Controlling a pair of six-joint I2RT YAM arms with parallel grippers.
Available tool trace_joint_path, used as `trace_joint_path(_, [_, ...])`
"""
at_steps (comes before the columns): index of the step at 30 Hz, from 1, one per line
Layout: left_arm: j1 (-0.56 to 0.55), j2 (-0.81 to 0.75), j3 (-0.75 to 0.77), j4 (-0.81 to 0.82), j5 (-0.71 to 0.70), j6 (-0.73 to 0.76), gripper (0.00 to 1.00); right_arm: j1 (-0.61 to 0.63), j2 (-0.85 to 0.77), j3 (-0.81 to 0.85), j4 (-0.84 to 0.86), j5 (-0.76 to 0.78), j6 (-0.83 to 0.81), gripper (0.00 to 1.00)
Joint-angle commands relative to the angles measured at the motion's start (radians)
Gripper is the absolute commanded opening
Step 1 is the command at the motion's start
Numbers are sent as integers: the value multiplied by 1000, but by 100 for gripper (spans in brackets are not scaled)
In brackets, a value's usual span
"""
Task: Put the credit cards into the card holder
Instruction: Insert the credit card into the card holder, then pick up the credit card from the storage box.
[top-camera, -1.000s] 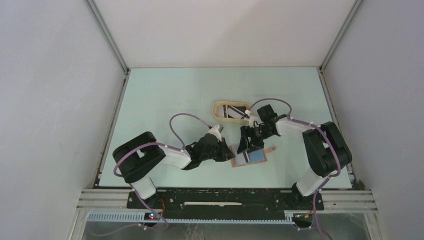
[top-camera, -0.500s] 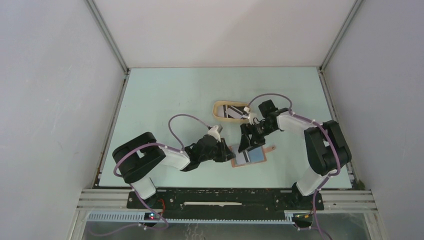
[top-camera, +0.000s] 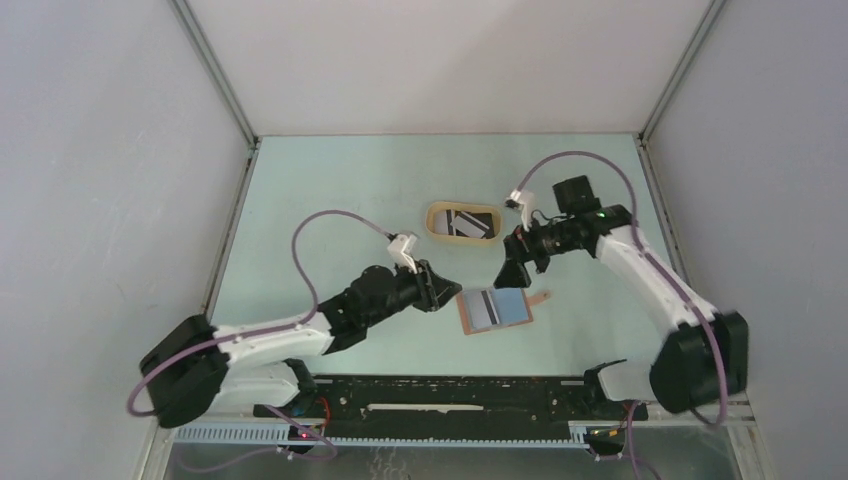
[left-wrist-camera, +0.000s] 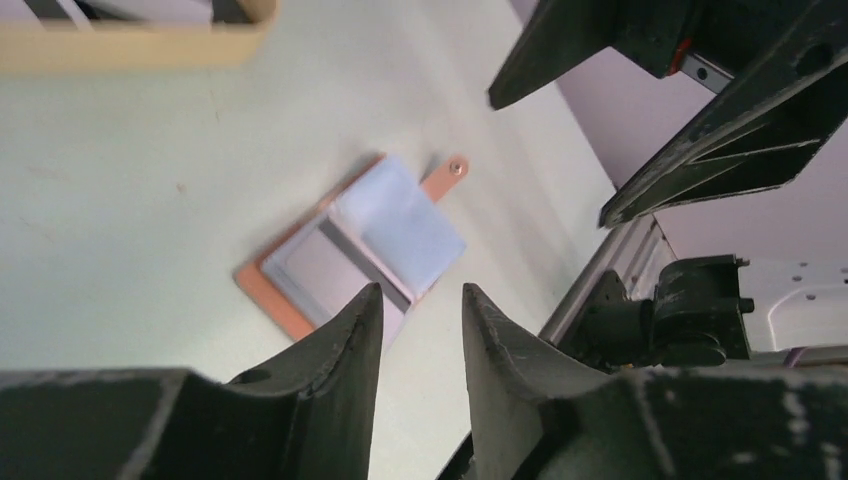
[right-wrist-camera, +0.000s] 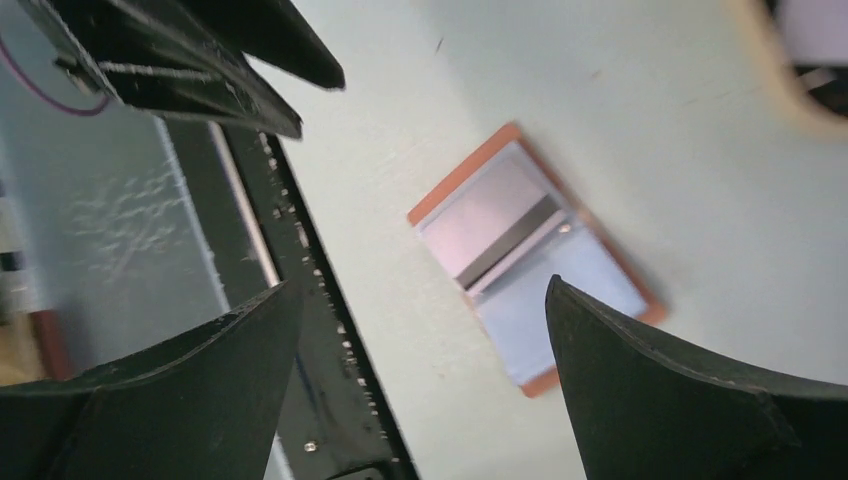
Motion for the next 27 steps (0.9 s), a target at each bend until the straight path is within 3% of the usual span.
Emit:
trace_joint_path(1, [4, -169, 26, -151, -106, 227, 43, -58, -221, -5, 73, 73, -64, 100])
trace_joint_path(4, [7, -242, 67, -219, -146, 335, 54, -108, -318, -14, 140, 22, -79, 100])
trace_joint_path(6, [14, -263, 97, -242, -171, 399, 66, -114, -341, -17, 158, -25, -105, 100])
trace_joint_path(12, [103, -197, 208, -250, -127, 466, 94, -79, -224, 77, 106, -122, -212, 99])
trace_joint_path(16, [210, -70, 323, -235, -1, 392, 95, -22, -37, 197, 117, -19, -130, 94])
trace_joint_path(20, [274, 56, 422, -203, 80, 368, 89, 34, 207, 371, 80, 125, -39, 75])
trace_joint_path(23, [297, 103, 414, -167, 96, 397, 82, 64, 391, 564, 1, 210, 23, 62])
trace_joint_path(27, [303, 126, 337, -58, 90, 393, 78, 64, 596, 765, -66, 277, 58, 55])
